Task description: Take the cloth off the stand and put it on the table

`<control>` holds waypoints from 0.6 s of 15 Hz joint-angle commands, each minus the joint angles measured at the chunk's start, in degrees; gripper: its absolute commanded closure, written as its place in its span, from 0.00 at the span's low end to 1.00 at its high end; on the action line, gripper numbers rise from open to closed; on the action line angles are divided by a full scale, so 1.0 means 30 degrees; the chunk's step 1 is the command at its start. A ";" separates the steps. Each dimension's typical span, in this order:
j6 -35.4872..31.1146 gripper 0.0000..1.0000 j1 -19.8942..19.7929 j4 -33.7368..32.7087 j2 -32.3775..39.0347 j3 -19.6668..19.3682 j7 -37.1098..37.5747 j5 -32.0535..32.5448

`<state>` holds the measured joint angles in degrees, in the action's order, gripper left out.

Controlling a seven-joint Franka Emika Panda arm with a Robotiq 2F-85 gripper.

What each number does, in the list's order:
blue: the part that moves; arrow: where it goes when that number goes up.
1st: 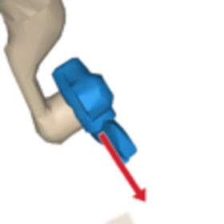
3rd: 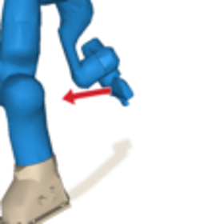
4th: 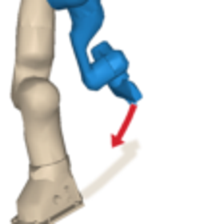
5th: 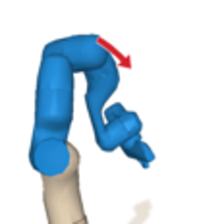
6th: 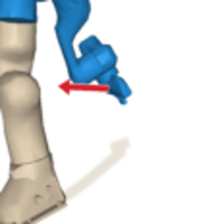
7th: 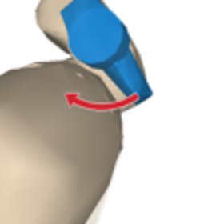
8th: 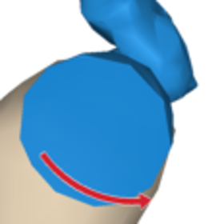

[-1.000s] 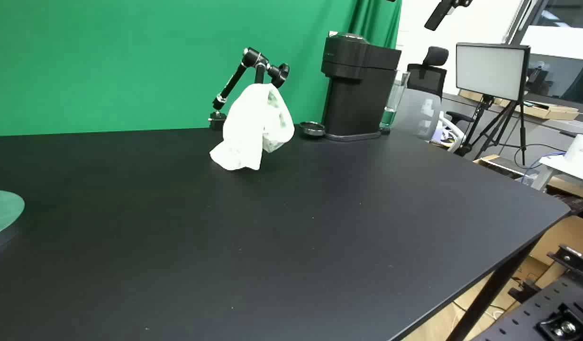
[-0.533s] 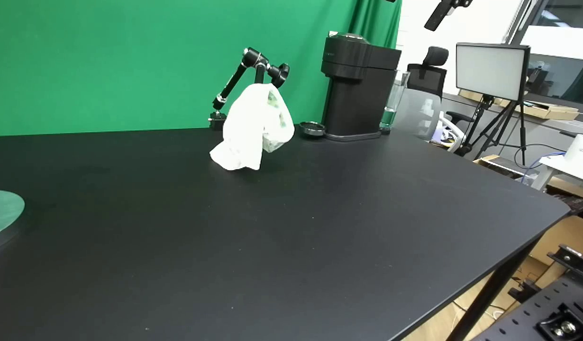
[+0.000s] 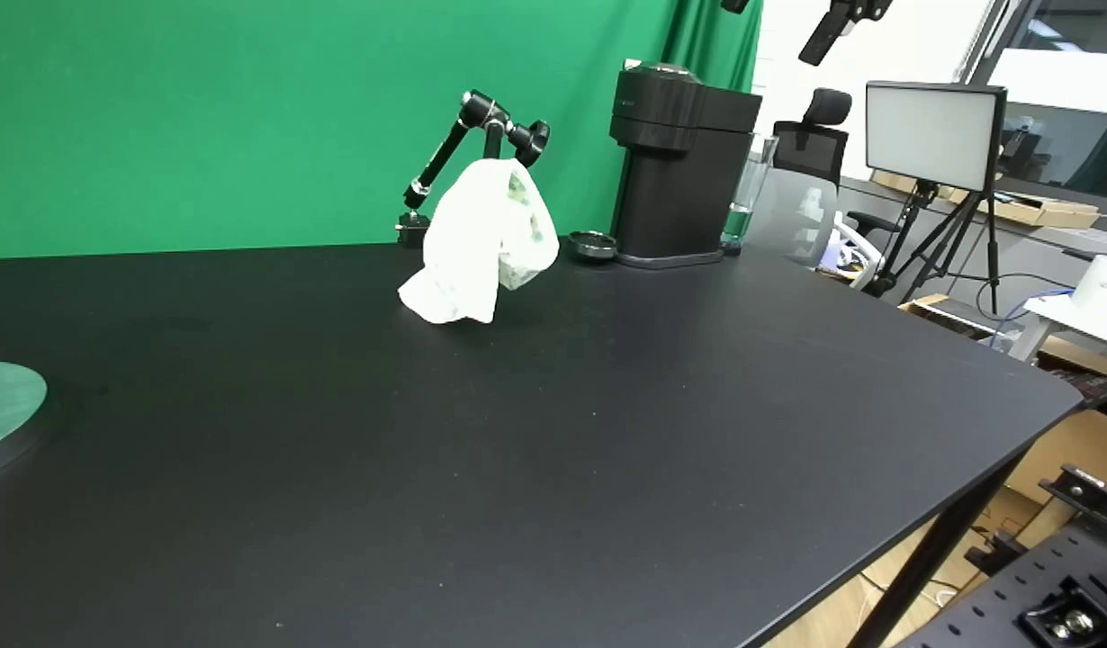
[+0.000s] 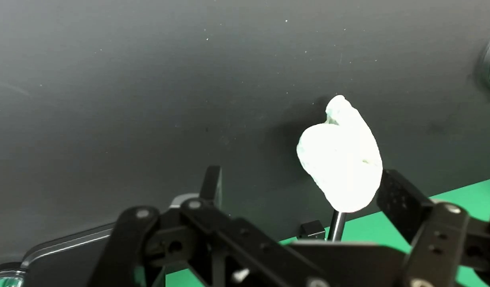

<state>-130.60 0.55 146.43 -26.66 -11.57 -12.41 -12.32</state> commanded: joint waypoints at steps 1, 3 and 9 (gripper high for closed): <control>-0.0906 0.00 0.0183 -0.1151 0.2099 0.0664 -0.0004 -0.0171; -0.1423 0.00 0.0527 -0.1731 0.3225 0.1051 -0.0261 -0.0225; -0.0689 0.00 0.1423 -0.4000 0.6494 0.2380 -0.2295 0.0104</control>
<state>-135.05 4.34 139.25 -12.10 -5.92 -15.97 -12.40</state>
